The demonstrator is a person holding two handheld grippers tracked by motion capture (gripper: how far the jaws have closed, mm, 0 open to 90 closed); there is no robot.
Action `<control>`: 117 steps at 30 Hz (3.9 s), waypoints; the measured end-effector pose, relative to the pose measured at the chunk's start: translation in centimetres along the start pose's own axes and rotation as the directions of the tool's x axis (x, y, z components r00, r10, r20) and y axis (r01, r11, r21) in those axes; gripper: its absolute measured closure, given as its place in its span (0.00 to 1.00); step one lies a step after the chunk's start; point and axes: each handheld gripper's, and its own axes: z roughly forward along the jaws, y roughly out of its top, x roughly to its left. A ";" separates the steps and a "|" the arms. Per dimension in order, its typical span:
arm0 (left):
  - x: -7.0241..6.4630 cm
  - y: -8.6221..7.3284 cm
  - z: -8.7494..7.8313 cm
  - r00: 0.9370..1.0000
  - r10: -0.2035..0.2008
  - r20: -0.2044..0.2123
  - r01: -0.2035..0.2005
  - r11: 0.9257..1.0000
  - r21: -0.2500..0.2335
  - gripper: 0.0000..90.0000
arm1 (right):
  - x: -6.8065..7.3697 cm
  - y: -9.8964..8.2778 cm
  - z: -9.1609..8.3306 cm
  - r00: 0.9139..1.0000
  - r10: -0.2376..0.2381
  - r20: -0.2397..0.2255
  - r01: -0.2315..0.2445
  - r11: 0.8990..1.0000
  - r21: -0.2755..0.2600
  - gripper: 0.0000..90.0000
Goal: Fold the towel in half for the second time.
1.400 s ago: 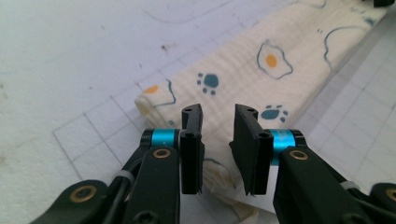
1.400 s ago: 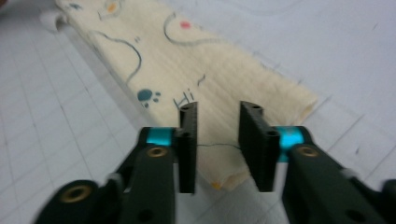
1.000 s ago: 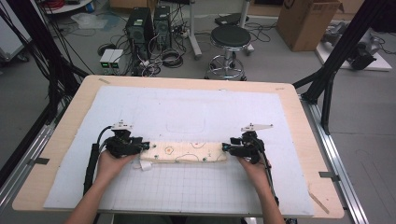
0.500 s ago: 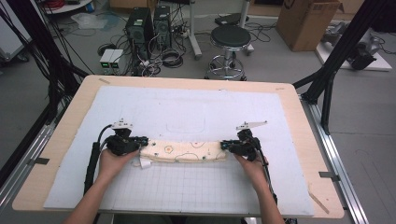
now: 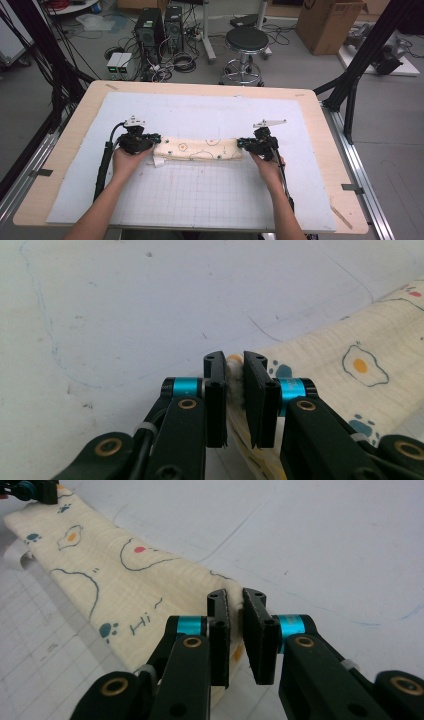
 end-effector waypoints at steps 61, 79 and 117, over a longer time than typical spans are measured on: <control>-1.3 -3.6 -6.8 0.990 0.115 0.086 -0.111 0.992 -0.058 0.46 | 2.1 -1.9 -4.6 0.999 -0.039 0.015 0.040 0.997 -0.068 0.20; -1.9 -5.3 -8.7 0.990 0.121 0.074 -0.117 0.992 -0.057 0.31 | 3.0 -4.3 -6.3 0.998 -0.062 0.023 0.064 0.993 -0.095 0.14; -2.8 -8.2 -11.9 0.987 0.153 0.049 -0.148 0.985 -0.092 0.29 | 3.5 -8.8 -9.7 0.995 -0.066 0.076 0.074 0.991 -0.115 0.13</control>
